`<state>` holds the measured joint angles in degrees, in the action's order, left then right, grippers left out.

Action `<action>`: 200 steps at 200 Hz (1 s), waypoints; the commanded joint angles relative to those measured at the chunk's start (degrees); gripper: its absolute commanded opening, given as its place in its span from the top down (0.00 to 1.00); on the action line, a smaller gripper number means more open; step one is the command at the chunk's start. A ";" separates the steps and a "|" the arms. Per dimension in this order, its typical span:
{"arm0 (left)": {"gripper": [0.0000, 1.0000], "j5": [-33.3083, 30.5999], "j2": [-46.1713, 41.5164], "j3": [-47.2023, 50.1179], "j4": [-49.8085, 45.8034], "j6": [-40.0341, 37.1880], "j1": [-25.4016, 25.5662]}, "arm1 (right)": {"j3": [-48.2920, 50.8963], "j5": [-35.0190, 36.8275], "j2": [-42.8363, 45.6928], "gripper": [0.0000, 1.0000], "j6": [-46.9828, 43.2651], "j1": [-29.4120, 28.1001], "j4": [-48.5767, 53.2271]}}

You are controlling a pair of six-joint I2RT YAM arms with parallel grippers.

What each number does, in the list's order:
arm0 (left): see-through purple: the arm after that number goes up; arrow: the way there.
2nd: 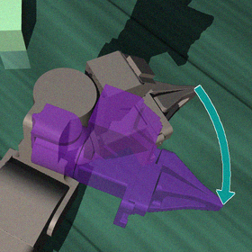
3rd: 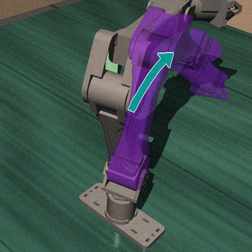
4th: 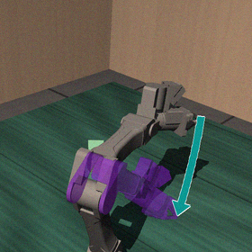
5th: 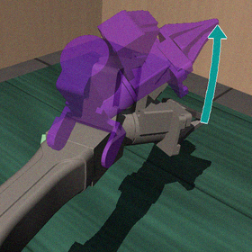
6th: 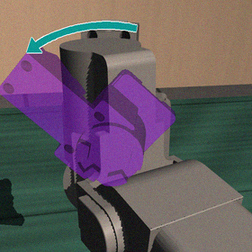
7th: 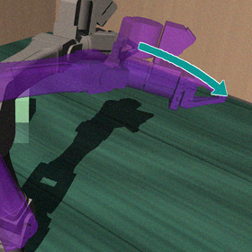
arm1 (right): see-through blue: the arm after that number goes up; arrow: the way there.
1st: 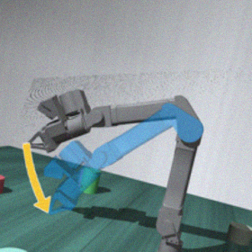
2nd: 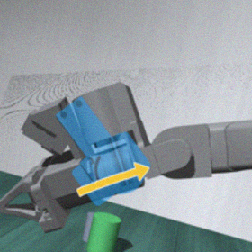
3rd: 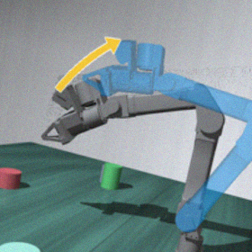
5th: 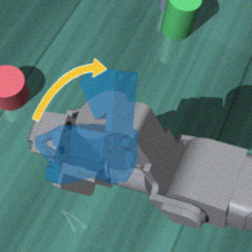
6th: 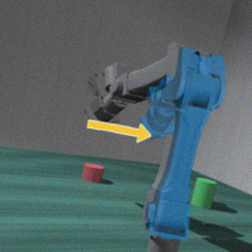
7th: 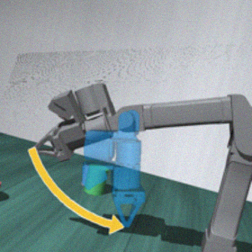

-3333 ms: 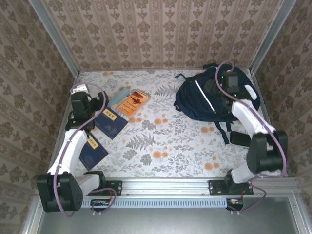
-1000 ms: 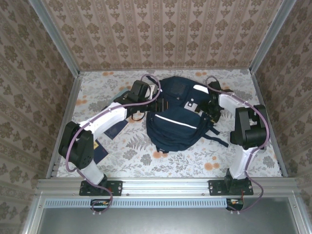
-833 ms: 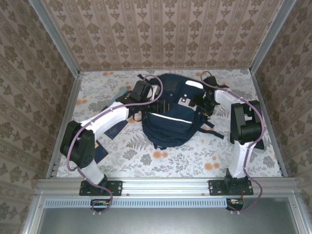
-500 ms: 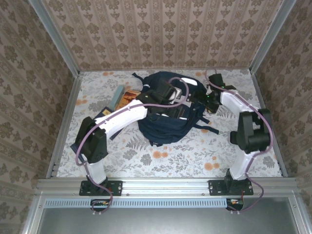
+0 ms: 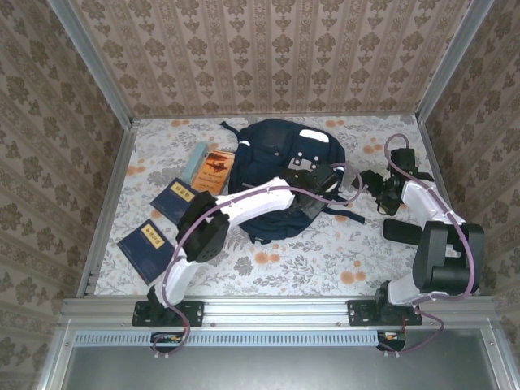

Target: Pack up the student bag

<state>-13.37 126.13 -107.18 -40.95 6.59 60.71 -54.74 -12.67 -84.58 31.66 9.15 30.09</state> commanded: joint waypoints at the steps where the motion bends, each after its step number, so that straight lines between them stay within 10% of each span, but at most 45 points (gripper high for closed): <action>1: 0.55 -3.40 2.20 -3.84 -4.05 -1.90 -0.11 | 0.43 -0.93 1.55 0.00 -0.10 0.25 -0.65; 48: 0.56 -3.92 5.32 -4.46 -3.97 -1.39 -0.10 | 0.74 -2.10 0.88 0.01 0.30 0.26 -1.04; 106: 0.85 -6.08 4.52 -4.39 -4.42 -0.78 -0.50 | 1.80 -2.11 0.76 0.01 -1.13 0.26 -1.18; 200: 1.00 -5.03 -15.94 2.67 0.72 -6.58 -4.68 | 1.48 -3.92 4.04 0.09 -8.73 -8.79 -5.11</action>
<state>-17.26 118.43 -106.06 -43.48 2.81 58.35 -53.36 -14.20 -82.96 26.89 3.25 27.66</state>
